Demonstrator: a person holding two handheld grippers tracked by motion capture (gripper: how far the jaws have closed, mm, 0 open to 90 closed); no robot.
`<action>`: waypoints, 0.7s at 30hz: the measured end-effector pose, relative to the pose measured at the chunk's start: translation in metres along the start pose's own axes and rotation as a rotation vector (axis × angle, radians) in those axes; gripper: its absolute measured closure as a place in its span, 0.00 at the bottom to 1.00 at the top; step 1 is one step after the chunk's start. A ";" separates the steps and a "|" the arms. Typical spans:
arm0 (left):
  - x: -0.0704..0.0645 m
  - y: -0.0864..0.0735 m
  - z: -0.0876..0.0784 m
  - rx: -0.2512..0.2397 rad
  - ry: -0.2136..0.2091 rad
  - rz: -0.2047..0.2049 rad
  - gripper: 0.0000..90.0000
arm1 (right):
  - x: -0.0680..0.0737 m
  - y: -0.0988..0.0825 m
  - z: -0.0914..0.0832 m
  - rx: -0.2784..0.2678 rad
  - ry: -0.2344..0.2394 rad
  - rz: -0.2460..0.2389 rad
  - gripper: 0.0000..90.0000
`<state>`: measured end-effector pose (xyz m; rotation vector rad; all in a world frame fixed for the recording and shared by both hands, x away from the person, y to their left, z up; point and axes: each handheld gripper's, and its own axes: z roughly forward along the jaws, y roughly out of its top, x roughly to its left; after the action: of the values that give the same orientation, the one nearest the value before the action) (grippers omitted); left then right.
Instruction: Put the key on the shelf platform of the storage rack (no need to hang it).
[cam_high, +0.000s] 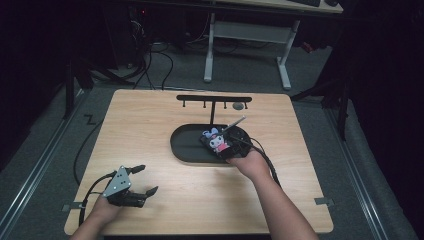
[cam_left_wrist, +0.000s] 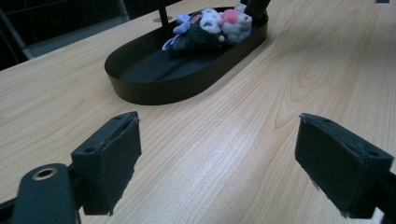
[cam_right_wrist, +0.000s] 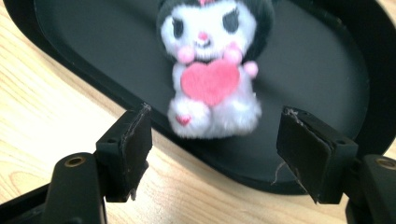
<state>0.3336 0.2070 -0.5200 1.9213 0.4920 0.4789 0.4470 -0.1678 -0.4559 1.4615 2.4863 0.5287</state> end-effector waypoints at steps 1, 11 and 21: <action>0.000 0.000 0.000 0.001 0.000 0.001 0.17 | -0.001 -0.003 0.001 -0.003 0.006 0.005 0.30; 0.000 0.000 0.000 0.006 0.002 0.003 0.17 | -0.002 -0.034 0.001 -0.047 0.016 0.009 0.29; -0.001 0.000 0.001 0.011 0.007 0.006 0.17 | 0.002 -0.064 -0.011 -0.140 -0.004 -0.003 0.28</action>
<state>0.3330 0.2057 -0.5201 1.9325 0.4940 0.4879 0.3908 -0.1963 -0.4720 1.4044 2.3942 0.6841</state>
